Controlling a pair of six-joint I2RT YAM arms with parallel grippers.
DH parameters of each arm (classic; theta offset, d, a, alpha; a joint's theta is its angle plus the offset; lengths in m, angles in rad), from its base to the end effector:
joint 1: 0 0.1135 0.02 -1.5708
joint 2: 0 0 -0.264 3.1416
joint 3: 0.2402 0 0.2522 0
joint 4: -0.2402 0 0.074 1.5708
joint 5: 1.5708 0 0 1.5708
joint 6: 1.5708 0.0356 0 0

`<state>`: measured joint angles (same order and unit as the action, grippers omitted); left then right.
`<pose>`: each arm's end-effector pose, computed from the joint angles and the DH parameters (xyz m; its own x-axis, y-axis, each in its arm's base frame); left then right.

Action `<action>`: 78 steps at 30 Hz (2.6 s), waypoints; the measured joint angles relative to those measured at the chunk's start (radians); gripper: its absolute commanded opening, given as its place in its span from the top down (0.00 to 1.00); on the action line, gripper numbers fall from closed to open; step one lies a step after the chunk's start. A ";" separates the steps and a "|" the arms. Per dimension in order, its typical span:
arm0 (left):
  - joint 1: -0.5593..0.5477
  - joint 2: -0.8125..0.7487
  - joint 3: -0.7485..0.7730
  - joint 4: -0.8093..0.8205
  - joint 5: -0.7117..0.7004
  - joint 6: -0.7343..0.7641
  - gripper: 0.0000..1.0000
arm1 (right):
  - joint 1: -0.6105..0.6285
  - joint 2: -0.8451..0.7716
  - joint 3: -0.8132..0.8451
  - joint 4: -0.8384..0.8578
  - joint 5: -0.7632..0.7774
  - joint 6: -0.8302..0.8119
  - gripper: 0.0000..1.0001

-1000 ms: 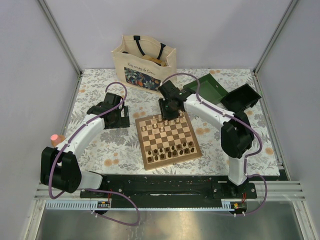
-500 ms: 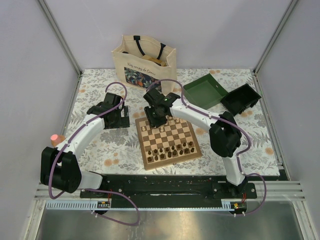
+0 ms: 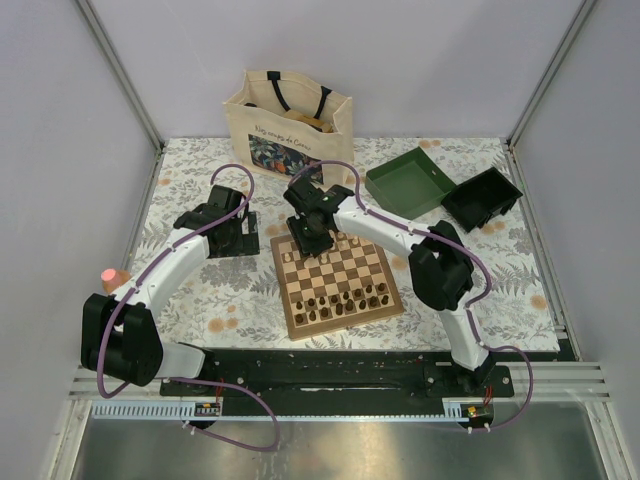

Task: Set up the chess pieces on the board

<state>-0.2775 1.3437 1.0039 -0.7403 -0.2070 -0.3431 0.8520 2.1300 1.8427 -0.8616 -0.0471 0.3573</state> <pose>0.2548 -0.0650 0.2496 -0.8577 -0.0980 -0.5048 -0.1206 0.9926 0.0122 0.2996 0.3449 0.2255 -0.8302 -0.4183 -0.3686 -0.5061 0.8428 0.1835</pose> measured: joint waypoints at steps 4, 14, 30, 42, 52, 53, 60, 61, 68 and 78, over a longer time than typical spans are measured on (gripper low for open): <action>0.000 0.000 0.000 0.000 0.000 0.000 0.01 | 0.000 0.011 0.011 -0.003 -0.002 -0.004 0.56; 0.000 0.000 0.000 0.000 0.000 0.000 0.01 | 0.000 0.051 0.038 -0.006 -0.027 -0.011 0.60; 0.000 0.000 0.000 0.000 0.000 0.000 0.01 | 0.000 0.060 0.050 -0.023 -0.027 -0.022 0.65; 0.000 0.000 0.000 0.000 0.000 0.000 0.01 | 0.001 0.060 0.055 -0.026 -0.027 -0.031 0.85; 0.000 0.000 0.000 0.000 0.000 0.000 0.01 | 0.001 0.038 0.069 -0.063 -0.043 -0.040 0.86; 0.000 0.000 0.000 0.000 0.000 0.000 0.01 | 0.001 0.031 0.082 -0.072 -0.042 -0.041 0.86; 0.000 0.000 0.000 0.000 0.000 0.000 0.01 | 0.003 0.005 0.251 -0.109 -0.021 -0.050 0.86; 0.000 0.000 0.000 0.000 0.000 0.000 0.01 | 0.003 0.006 0.278 -0.114 -0.015 -0.050 0.86; 0.000 -0.012 0.000 0.000 -0.011 0.000 0.01 | 0.003 0.102 0.523 -0.165 0.014 -0.064 0.86; 0.000 -0.040 0.000 0.000 -0.019 0.000 0.01 | 0.003 0.282 0.583 -0.232 0.058 -0.089 0.86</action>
<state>-0.2775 1.3033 1.0039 -0.7406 -0.2264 -0.3435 0.8555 2.4115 2.4256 -1.0939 0.0105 0.2684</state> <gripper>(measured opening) 0.988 0.182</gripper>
